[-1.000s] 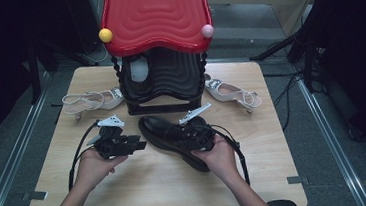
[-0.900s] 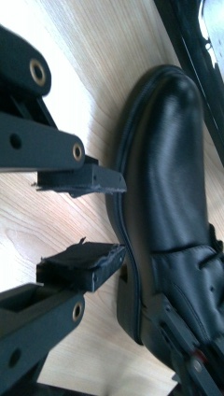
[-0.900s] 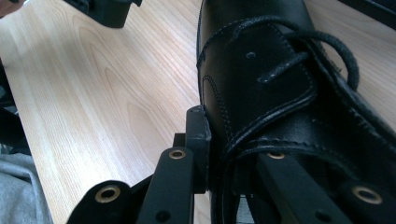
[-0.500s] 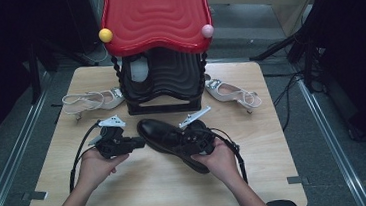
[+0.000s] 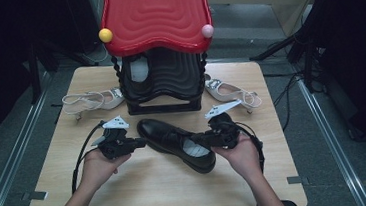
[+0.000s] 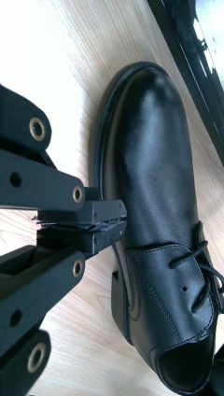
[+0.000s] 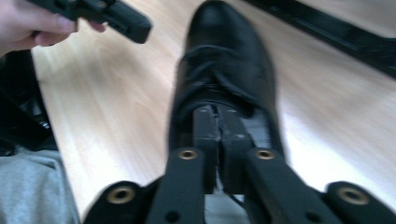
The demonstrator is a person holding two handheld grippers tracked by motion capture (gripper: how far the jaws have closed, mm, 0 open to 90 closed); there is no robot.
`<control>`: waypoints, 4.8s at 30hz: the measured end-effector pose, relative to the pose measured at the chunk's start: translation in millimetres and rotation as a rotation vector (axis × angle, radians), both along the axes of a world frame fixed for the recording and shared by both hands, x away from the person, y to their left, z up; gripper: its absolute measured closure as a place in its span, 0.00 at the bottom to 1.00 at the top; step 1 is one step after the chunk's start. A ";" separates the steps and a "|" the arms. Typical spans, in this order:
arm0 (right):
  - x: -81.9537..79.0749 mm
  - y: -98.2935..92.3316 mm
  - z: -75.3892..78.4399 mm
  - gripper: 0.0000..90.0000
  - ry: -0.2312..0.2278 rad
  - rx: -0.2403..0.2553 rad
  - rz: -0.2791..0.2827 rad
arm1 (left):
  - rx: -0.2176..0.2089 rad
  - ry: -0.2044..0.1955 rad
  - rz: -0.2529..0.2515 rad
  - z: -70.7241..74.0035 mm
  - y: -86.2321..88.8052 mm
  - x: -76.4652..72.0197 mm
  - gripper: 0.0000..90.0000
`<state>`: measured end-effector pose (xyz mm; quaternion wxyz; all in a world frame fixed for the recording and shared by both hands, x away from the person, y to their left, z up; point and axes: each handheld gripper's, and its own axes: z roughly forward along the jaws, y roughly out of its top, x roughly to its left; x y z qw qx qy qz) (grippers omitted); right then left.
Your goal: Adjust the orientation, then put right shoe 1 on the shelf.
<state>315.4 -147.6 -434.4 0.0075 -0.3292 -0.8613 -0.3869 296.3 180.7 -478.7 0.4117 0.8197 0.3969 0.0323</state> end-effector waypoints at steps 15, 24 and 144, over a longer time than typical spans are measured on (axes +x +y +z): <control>29.6 -11.9 -22.2 1.00 -0.004 -0.050 -0.081 | -0.019 0.001 -0.005 -10.6 -29.0 0.8 0.99; 28.8 -6.4 -29.1 1.00 -0.003 -0.061 -0.083 | 0.006 0.017 -0.049 -17.3 -44.0 -1.5 0.99; -26.0 88.5 -47.0 0.74 0.273 -0.249 -0.223 | -0.017 -0.225 -0.083 222.9 -13.7 108.5 1.00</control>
